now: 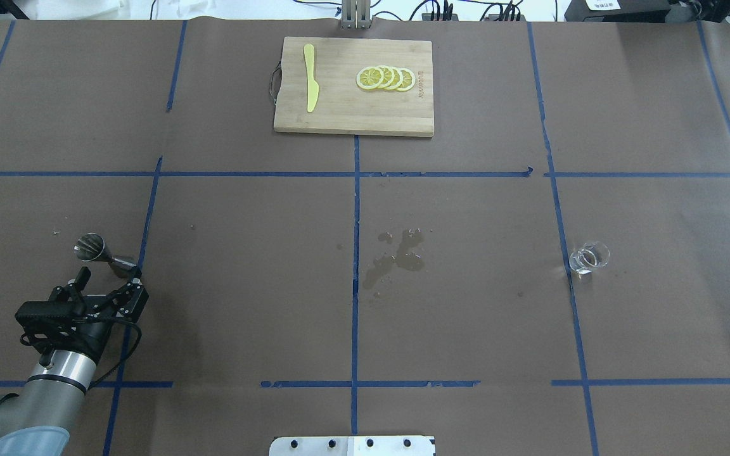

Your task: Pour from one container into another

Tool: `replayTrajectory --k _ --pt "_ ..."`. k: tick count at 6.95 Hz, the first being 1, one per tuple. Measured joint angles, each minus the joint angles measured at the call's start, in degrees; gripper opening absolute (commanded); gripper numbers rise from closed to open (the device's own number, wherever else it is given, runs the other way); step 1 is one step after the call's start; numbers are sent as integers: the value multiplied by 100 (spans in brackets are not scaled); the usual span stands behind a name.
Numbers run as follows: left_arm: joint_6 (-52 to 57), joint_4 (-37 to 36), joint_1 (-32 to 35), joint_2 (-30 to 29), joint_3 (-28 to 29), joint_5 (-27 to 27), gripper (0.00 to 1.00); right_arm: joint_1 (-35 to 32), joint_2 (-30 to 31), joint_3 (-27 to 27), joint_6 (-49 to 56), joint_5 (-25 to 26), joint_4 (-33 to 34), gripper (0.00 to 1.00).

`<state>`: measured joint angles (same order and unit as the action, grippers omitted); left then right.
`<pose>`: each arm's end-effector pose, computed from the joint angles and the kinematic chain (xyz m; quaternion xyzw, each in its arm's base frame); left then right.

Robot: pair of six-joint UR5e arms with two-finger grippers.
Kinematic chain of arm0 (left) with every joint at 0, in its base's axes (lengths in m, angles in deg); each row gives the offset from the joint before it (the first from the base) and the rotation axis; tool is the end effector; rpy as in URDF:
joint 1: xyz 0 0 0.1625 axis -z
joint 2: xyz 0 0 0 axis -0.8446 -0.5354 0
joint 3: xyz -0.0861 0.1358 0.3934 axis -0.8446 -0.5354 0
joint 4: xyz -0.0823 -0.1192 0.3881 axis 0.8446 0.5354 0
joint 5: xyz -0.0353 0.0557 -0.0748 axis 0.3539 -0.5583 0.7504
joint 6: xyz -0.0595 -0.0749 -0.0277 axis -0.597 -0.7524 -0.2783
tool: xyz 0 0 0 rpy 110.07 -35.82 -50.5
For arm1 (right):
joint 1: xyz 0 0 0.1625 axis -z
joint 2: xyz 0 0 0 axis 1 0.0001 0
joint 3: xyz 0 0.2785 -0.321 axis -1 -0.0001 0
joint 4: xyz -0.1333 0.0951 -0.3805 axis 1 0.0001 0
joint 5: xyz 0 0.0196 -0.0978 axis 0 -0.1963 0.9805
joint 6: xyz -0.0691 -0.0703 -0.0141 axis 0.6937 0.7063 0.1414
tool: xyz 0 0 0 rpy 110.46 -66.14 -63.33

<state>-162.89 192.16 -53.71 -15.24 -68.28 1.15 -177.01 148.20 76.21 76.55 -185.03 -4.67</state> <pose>0.4239 -0.2524 0.5286 0.5058 0.3075 -0.2157 0.7765 0.0354 -0.4368 0.5993 0.0834 -0.4137 -0.0737 0.9036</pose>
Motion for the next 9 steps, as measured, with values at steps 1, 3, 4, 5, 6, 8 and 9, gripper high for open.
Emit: replayTrajectory --k 1,3,4,5,6,8,9 --pt "6 -1 67 -13 11 3 93 0 0 -2 1 0 0 100" --pt "39 7 242 -26 75 11 93 0 -6 -2 7 0 0 100" --pt "81 14 303 -47 123 14 93 0 -7 -5 8 0 0 100" --pt "123 20 353 -116 194 14 92 0 -8 -8 8 2 0 100" --pt "170 25 404 -237 297 13 87 0 -9 -10 8 6 0 100" --pt "239 119 462 -386 435 7 71 0 -15 -14 9 9 0 100" --pt "352 249 499 -399 453 6 59 0 -16 -16 8 9 -2 100"
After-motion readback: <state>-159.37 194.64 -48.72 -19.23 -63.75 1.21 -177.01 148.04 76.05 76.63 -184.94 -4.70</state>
